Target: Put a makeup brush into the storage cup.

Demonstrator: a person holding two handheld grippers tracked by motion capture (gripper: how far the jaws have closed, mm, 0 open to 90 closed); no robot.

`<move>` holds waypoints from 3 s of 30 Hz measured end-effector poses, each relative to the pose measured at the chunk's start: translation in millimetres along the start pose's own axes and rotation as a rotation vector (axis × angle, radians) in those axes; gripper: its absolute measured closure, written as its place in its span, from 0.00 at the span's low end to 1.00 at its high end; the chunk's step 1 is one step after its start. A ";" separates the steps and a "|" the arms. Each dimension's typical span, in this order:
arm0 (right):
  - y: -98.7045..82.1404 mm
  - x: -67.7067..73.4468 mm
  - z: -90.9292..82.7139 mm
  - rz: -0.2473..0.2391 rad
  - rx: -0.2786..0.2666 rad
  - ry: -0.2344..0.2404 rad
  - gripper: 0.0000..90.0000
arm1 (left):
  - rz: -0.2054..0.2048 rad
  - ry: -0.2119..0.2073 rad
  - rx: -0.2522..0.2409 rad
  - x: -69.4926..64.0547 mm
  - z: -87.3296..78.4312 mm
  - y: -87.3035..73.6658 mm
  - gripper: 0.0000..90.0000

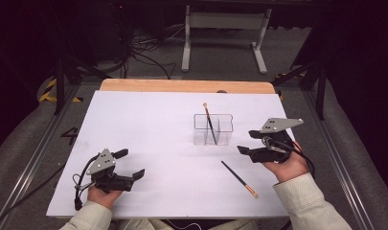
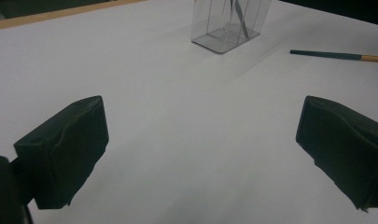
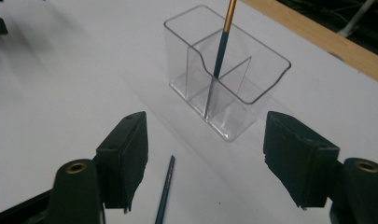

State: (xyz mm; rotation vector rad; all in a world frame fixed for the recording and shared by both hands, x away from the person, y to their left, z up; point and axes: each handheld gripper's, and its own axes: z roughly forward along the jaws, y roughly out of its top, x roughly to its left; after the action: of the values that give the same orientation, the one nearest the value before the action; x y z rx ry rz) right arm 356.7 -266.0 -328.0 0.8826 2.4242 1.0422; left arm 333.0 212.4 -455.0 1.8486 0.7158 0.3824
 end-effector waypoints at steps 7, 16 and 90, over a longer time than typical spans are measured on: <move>-0.5 1.8 5.7 -0.017 0.082 -0.013 0.34 | -0.015 -0.017 -0.004 0.5 -1.1 1.6 0.03; -1.9 2.8 12.3 -0.025 0.207 0.002 0.40 | -0.018 -0.056 0.012 -2.3 0.7 3.0 0.00; -36.6 26.8 81.5 -0.111 0.708 0.122 0.73 | -0.011 -0.129 0.011 -7.6 1.3 3.1 0.03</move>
State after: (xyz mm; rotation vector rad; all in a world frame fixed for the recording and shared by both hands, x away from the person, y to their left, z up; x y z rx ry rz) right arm 365.8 -225.3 -411.4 0.8794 2.9524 0.1746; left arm 328.8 205.9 -452.1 1.8602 0.6406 0.2502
